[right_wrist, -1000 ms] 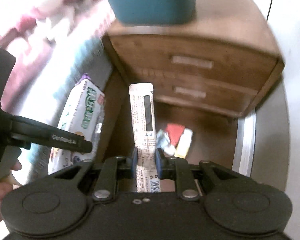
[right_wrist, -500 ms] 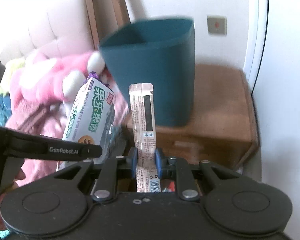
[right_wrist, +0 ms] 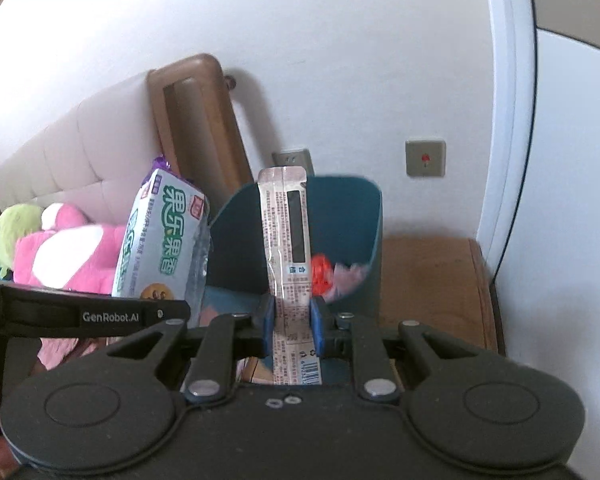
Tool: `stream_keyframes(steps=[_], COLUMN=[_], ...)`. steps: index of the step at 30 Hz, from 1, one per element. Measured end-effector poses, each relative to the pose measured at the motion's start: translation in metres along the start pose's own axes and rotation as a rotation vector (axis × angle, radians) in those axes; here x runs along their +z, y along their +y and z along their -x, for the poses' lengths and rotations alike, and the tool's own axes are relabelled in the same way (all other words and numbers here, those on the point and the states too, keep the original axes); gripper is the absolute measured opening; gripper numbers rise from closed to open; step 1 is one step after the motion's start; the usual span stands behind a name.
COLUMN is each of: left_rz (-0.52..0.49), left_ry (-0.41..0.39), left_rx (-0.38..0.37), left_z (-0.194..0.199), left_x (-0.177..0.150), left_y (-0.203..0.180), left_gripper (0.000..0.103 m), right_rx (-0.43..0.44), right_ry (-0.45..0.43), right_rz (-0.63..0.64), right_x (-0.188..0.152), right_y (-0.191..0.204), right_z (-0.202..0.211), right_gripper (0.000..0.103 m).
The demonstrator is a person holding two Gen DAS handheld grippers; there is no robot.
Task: Collect trash
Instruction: 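Lift biscuit box with left tool while right tool lifts snack wrapper to wastebasket, then open both tools over the wastebasket to drop box and wrapper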
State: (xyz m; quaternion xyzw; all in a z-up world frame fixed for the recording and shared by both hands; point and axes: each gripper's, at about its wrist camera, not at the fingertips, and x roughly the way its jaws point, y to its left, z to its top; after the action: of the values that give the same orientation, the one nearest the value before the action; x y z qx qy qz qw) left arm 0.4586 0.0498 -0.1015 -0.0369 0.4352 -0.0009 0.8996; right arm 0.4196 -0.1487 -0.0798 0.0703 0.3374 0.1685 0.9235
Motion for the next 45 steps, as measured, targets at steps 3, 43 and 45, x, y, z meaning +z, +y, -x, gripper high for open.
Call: stream_keyframes(steps=[3, 43, 45], left_rz=[-0.027, -0.001, -0.012], left_ry=[-0.01, 0.182, 0.168], left_rx=[0.011, 0.033, 0.027], left_z=[-0.011, -0.131, -0.122], left_x=[0.023, 0.067, 0.066], left_y=[-0.004, -0.009, -0.009], left_gripper=[0.041, 0.051, 0.051], right_rx=[-0.004, -0.055, -0.06], right_ry=[-0.009, 0.212, 0.204], right_rz=[0.008, 0.064, 0.065], right_x=[0.024, 0.034, 0.035], right_y=[0.001, -0.008, -0.01], right_z=[-0.015, -0.127, -0.121], right_gripper=[0.018, 0.035, 0.036])
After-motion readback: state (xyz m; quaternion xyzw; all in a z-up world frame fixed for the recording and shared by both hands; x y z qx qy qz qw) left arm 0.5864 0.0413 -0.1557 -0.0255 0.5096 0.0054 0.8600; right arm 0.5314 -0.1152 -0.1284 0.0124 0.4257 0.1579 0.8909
